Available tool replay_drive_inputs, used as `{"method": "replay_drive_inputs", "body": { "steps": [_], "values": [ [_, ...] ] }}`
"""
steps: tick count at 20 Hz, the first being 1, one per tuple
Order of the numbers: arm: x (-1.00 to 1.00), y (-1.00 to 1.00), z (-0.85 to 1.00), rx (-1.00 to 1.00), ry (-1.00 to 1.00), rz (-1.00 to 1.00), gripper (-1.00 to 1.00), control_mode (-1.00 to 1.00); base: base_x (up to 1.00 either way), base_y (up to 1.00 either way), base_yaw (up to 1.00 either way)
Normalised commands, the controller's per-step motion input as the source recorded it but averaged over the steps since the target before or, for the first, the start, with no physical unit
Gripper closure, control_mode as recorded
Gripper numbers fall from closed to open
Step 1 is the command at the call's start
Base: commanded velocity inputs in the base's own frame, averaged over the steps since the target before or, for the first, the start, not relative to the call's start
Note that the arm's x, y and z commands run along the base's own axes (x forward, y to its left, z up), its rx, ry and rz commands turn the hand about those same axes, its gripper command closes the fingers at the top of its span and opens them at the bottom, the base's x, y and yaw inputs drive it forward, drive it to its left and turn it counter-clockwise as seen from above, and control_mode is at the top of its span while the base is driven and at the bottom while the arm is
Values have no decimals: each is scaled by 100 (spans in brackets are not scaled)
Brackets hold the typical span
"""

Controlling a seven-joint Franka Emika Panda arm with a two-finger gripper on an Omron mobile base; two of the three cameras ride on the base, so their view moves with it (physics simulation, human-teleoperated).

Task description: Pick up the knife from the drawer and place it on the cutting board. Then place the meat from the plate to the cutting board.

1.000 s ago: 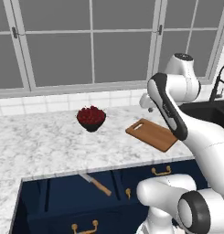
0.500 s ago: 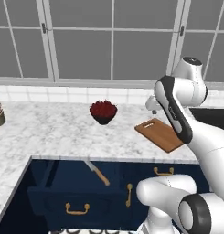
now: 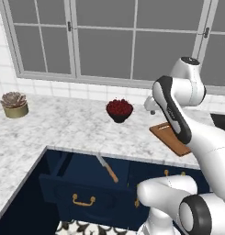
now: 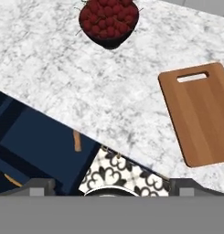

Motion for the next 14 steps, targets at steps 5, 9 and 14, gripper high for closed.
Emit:
{"method": "replay_drive_inputs", "body": {
  "steps": [5,9,14],
  "values": [
    [0,0,0,0,0,0,-100,100,13,-38,28],
    [0,0,0,0,0,0,-100,100,0,-23,20],
    [3,0,-1,0,1,0,-100,-100,10,-4,11]
  ]
}}
